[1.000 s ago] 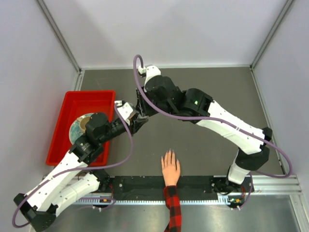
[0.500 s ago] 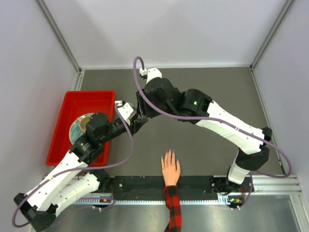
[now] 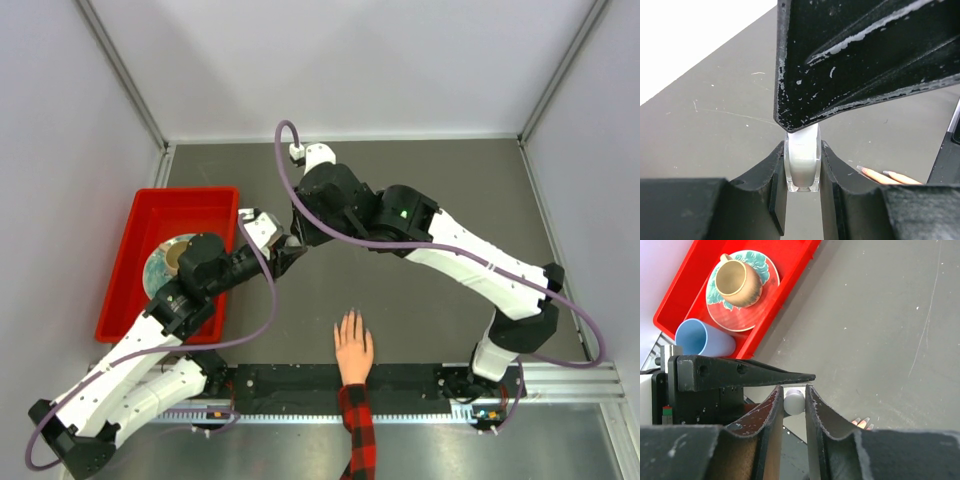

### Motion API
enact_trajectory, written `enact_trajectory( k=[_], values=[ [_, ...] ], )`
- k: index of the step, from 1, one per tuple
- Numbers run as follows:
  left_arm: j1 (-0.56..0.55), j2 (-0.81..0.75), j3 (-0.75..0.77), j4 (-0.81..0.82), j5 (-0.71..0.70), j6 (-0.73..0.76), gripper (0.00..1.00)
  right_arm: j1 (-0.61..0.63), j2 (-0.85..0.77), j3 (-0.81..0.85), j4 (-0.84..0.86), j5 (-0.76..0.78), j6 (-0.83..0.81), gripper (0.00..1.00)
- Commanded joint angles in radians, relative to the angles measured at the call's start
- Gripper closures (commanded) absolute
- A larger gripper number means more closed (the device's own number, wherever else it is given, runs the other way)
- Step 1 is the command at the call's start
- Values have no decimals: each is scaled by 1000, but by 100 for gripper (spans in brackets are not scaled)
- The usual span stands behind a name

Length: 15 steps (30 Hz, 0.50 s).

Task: Paint the nails

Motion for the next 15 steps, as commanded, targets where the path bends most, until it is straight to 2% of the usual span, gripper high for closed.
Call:
enact_trajectory(
  k=[1, 6, 9, 10, 13, 15],
  values=[
    [-1, -9, 20, 73, 12, -6, 100, 9, -34, 1, 3, -40, -4, 79],
    [-1, -29, 14, 70, 7, -15, 100, 3, -45, -13, -4, -82, -15, 80],
    [-1, -34, 15, 72, 14, -21, 100, 0, -45, -18, 11, -149, -56, 100],
    [-1, -34, 17, 73, 21, -21, 100, 0, -46, -19, 16, -170, -85, 100],
    [-2, -40, 21, 73, 73, -33, 100, -11, -83, -76, 71, -284, -294, 100],
    [-1, -54, 23, 73, 116, -55, 100, -40, -132, -215, 182, -451, -510, 100]
  ],
)
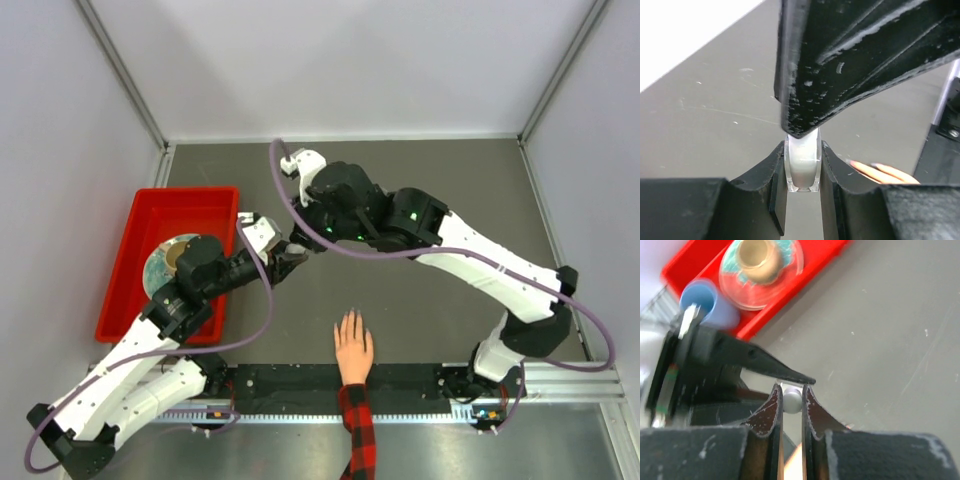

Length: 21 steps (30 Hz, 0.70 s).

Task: Paint the nails

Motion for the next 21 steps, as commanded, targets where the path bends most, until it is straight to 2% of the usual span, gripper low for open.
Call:
enact_trajectory(
  k=[1, 2, 4, 5, 7, 8, 9, 10, 11, 13, 14, 17, 18, 19, 20, 21],
  values=[
    [-2, -39, 18, 110, 96, -44, 100, -30, -113, -194, 167, -348, -403, 100],
    [0, -44, 17, 108, 142, -44, 100, -46, -167, -281, 194, -470, -542, 100],
    [0, -56, 17, 99, 193, -42, 100, -68, -211, -350, 257, -605, -666, 100],
    [0, -57, 17, 94, 213, -45, 100, -100, -230, -379, 271, -735, -748, 100],
    [0, -65, 7, 90, 287, -49, 100, -138, -219, -367, 248, -895, -819, 100],
    [0, -71, 0, 99, 308, -58, 100, -166, -180, -323, 210, -1049, -911, 100],
    [0, -74, -8, 119, 337, -59, 100, -177, -157, -291, 169, -1104, -950, 100],
    [0, -76, -9, 120, 350, -59, 100, -185, -132, -221, 67, -1150, -988, 100],
    [0, -77, -10, 122, 354, -59, 100, -195, -100, -184, -6, -1248, -1108, 100],
    [0, -84, -5, 108, 362, -59, 100, -220, -32, -105, -122, -1275, -1188, 100],
    [0, -85, -2, 102, 362, -59, 100, -226, -25, -100, -118, -1258, -1183, 100],
    [0, -90, 12, 80, 351, -59, 100, -228, -37, -134, -27, -1164, -1130, 100],
    [0, -90, 17, 77, 338, -55, 100, -228, -61, -151, 21, -1132, -1081, 100],
    [0, -88, 18, 70, 328, -53, 100, -228, -76, -192, 147, -1032, -948, 100],
    [0, -90, 18, 70, 315, -49, 100, -228, -95, -215, 200, -967, -877, 94],
    [0, -91, 17, 70, 301, -49, 100, -228, -130, -249, 245, -897, -807, 76]
  ],
)
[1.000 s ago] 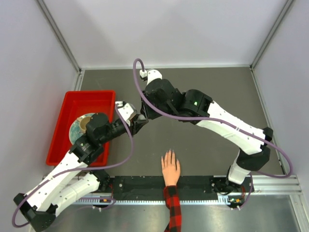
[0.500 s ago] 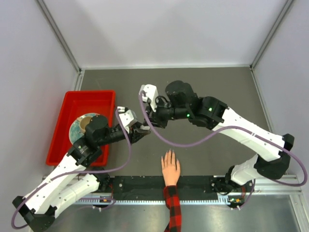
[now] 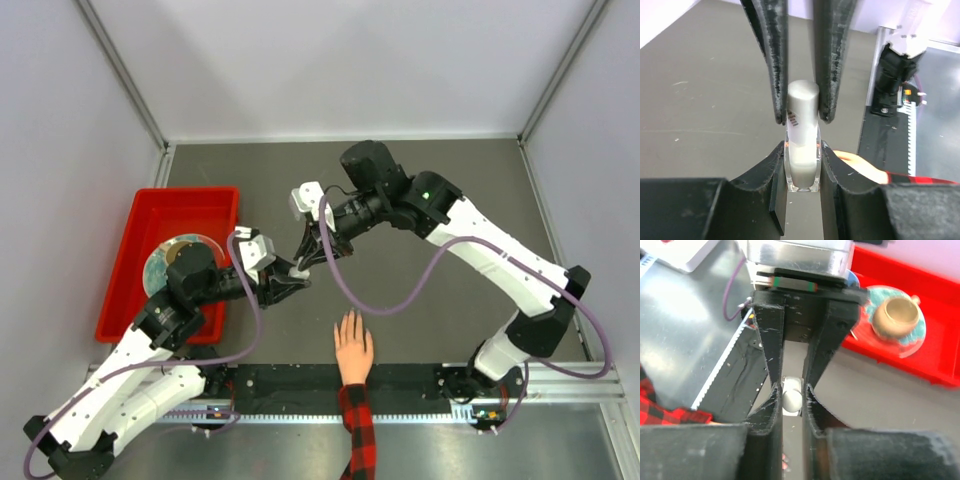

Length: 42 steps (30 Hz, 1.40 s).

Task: Paint the nails

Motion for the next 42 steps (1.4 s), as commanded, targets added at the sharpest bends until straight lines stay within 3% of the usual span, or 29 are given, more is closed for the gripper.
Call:
enact_trajectory(
  k=[1, 3, 4, 7, 10, 13, 14, 15, 19, 23, 28, 34, 36, 37, 38, 42],
  values=[
    [-2, -16, 32, 124, -35, -2, 100, 1, -89, -100, 243, 381, 355, 67],
    [-2, -16, 28, 129, -69, 0, 100, 4, -109, -99, 298, 555, 528, 63],
    [-2, -15, 26, 135, -95, 1, 100, 6, -108, -80, 279, 688, 696, 64],
    [-2, 0, 25, 144, -128, 3, 100, 46, -94, -4, 142, 906, 913, 61],
    [-2, 19, 32, 146, -169, 7, 100, 95, -97, 15, 65, 1030, 1054, 56],
    [-2, 26, 34, 153, -191, 9, 100, 142, -111, -2, 88, 1119, 1095, 49],
    [-2, 34, 32, 158, -191, 9, 100, 158, -111, -8, 96, 1128, 1096, 40],
    [-2, 36, 34, 164, -189, 9, 100, 159, -108, -5, 100, 1131, 1098, 38],
    [-2, 48, 31, 170, -191, 1, 100, 185, -94, 10, 116, 1166, 1104, 40],
    [-2, 49, 29, 170, -200, -2, 100, 205, -65, 44, 94, 1188, 1113, 66],
    [-4, 54, 32, 169, -206, -2, 100, 222, -54, 50, 96, 1160, 1121, 70],
    [-2, 60, 34, 164, -215, -10, 100, 221, -91, 17, 107, 1142, 1090, 86],
    [-2, 65, 35, 161, -220, -14, 100, 221, -99, -9, 130, 1134, 1064, 80],
    [-2, 69, 35, 158, -220, -13, 100, 221, -99, -13, 130, 1128, 1055, 62],
    [-2, 71, 35, 158, -221, -14, 100, 221, -96, -11, 128, 1119, 1050, 58],
    [-2, 71, 35, 156, -224, -13, 100, 221, -93, -11, 120, 1096, 1053, 58]
  ],
)
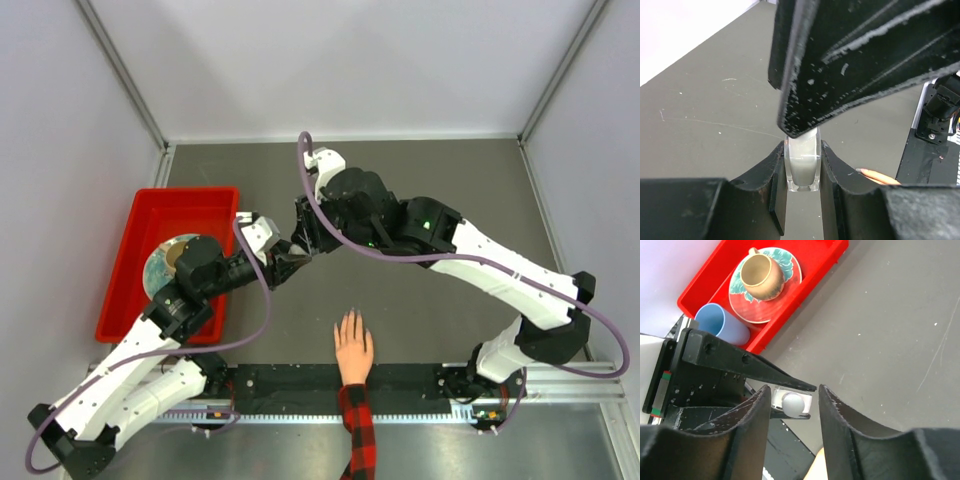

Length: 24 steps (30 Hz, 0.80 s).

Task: Paint the nails

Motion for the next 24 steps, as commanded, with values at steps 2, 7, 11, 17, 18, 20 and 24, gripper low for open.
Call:
enact_trajectory(
  k=[2, 7, 11, 17, 18, 20, 24],
  values=[
    [-5, 0, 38, 55, -5, -10, 100, 4, -35, 2, 26, -12, -19, 65],
    [-6, 9, 41, 50, -8, -10, 100, 4, -45, 5, 17, -30, -14, 75],
    [-5, 17, 44, 50, 2, -10, 100, 4, -48, 1, 21, -76, -28, 94],
    [-5, 21, 43, 45, 51, -11, 100, 4, -57, -2, 52, -113, -247, 100],
    [-5, 25, 43, 41, 55, -11, 100, 4, -58, -1, 58, -119, -267, 100],
    [-5, 29, 46, 30, 69, -11, 100, 5, -68, -1, 69, -145, -314, 100],
    [-5, 34, 46, 38, 98, -11, 100, 4, -77, -9, 86, -199, -379, 100]
  ],
)
